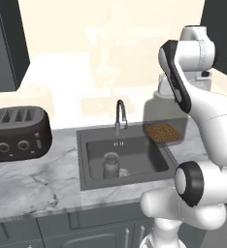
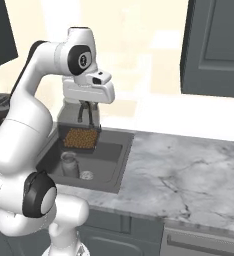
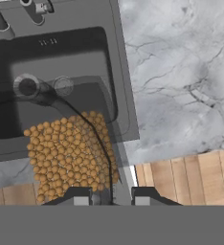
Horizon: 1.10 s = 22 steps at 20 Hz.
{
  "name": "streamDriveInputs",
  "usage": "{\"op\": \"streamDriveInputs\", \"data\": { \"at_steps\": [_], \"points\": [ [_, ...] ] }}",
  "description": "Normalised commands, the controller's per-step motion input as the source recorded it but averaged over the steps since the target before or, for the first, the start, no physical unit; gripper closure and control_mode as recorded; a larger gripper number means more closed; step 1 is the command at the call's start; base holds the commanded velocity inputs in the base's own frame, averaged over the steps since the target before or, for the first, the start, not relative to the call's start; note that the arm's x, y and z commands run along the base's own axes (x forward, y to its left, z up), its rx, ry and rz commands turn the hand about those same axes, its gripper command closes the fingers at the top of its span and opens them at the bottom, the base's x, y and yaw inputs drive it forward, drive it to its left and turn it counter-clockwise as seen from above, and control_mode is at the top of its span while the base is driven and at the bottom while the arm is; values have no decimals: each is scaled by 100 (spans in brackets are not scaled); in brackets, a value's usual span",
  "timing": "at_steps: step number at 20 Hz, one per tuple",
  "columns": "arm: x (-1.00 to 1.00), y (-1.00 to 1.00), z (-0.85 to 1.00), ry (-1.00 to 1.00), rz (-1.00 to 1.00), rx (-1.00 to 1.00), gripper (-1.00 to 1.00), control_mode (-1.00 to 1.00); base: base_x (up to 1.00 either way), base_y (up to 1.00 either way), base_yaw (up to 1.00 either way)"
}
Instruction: Pick the jar and bowl and place them in the sink. Then turn on the water.
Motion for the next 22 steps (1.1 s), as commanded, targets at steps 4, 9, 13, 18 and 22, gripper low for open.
{"op": "streamDriveInputs", "data": {
  "at_steps": [4,9,13,18,22],
  "points": [
    [0,0,0,0,0,0,100,100,16,3,5],
    [0,0,0,0,0,0,100,100,39,8,1],
    [0,0,0,0,0,0,100,100,51,10,0],
    [62,19,-20,0,0,0,100,-100,0,0,0],
    [67,33,-21,0,0,0,100,-100,0,0,0]
  ]
}}
